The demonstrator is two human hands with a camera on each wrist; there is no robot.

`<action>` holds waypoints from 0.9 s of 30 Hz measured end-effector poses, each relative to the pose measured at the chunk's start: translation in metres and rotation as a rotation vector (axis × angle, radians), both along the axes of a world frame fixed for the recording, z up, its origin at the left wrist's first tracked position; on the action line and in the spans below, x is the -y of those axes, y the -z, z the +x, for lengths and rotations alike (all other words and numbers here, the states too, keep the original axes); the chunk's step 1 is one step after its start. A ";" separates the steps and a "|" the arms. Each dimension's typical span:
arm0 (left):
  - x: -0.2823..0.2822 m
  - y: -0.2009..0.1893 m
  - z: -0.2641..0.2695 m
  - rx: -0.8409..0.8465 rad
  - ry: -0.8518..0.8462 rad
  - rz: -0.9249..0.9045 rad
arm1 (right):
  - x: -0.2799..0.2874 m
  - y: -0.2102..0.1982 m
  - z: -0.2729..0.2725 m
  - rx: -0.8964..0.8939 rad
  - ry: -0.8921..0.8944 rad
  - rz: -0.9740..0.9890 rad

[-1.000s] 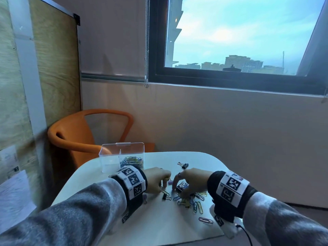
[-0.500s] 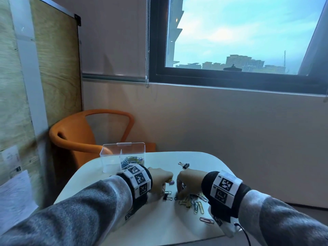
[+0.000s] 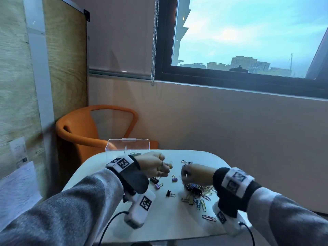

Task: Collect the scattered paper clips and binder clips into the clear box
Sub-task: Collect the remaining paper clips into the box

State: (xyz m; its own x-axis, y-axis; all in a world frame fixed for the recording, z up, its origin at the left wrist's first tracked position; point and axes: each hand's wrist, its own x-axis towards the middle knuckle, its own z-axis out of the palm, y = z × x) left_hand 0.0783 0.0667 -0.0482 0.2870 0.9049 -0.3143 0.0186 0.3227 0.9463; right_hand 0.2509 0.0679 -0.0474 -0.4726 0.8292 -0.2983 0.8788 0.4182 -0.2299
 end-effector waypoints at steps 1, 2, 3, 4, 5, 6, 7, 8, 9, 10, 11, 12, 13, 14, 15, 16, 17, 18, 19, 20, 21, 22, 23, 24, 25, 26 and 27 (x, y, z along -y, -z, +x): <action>0.000 -0.001 0.000 0.054 -0.015 -0.035 | -0.001 -0.004 0.008 -0.190 0.083 -0.101; 0.000 -0.002 0.000 0.099 -0.014 -0.069 | -0.001 -0.007 0.017 -0.419 0.187 -0.225; 0.000 -0.002 0.000 0.143 -0.004 -0.100 | -0.001 -0.008 0.025 -0.654 0.290 -0.350; 0.000 -0.003 0.001 0.188 0.004 -0.132 | -0.001 -0.009 0.033 -0.867 0.365 -0.450; 0.000 -0.003 0.003 0.227 -0.002 -0.162 | 0.001 -0.008 0.039 -1.032 0.413 -0.530; 0.000 -0.003 0.005 0.255 -0.012 -0.191 | 0.002 -0.007 0.044 -1.157 0.446 -0.587; 0.000 -0.004 0.008 0.268 -0.023 -0.210 | 0.002 -0.005 0.049 -1.256 0.468 -0.631; 0.000 -0.005 0.011 0.277 -0.024 -0.222 | 0.002 -0.004 0.052 -1.336 0.479 -0.670; 0.000 -0.006 0.014 0.278 -0.017 -0.236 | 0.003 -0.004 0.055 -1.396 0.480 -0.708; 0.001 -0.009 0.017 0.274 0.005 -0.244 | 0.003 -0.004 0.058 -1.438 0.474 -0.740; 0.001 -0.011 0.020 0.263 0.035 -0.246 | 0.003 -0.005 0.061 -1.463 0.471 -0.762; 0.001 -0.012 0.025 0.250 0.055 -0.248 | 0.003 -0.006 0.063 -1.471 0.485 -0.768; -0.001 -0.012 0.029 0.225 0.059 -0.253 | 0.002 -0.008 0.064 -1.463 0.513 -0.758; -0.004 -0.009 0.033 0.195 0.048 -0.262 | 0.000 -0.009 0.065 -1.437 0.546 -0.731; -0.008 -0.006 0.038 0.161 0.026 -0.264 | -0.002 -0.010 0.066 -1.394 0.569 -0.687; -0.012 -0.002 0.042 0.135 -0.001 -0.268 | -0.004 -0.010 0.067 -1.333 0.581 -0.628; -0.015 0.001 0.046 0.117 -0.023 -0.268 | -0.006 -0.010 0.068 -1.255 0.583 -0.555; -0.015 0.003 0.050 0.089 -0.022 -0.260 | -0.009 -0.009 0.069 -1.160 0.574 -0.473; -0.016 0.004 0.052 0.026 0.000 -0.236 | -0.011 -0.008 0.070 -1.051 0.556 -0.396; -0.017 0.006 0.054 -0.078 0.029 -0.186 | -0.013 -0.008 0.070 -0.927 0.530 -0.325; -0.017 0.005 0.056 -0.210 0.064 -0.118 | -0.014 -0.008 0.070 -0.793 0.503 -0.262; -0.016 0.003 0.058 -0.353 0.102 -0.044 | -0.016 -0.009 0.070 -0.651 0.473 -0.211; -0.015 0.000 0.062 -0.501 0.143 0.033 | -0.018 -0.011 0.070 -0.513 0.444 -0.186; -0.014 -0.001 0.066 -0.644 0.195 0.115 | -0.019 -0.012 0.071 -0.387 0.416 -0.189; -0.014 -0.002 0.070 -0.792 0.263 0.192 | -0.020 -0.013 0.071 -0.260 0.387 -0.191; -0.012 -0.003 0.073 -0.942 0.318 0.250 | -0.020 -0.013 0.071 -0.131 0.340 -0.158; -0.011 -0.003 0.075 -1.073 0.354 0.283 | -0.020 -0.012 0.071 -0.007 0.291 -0.110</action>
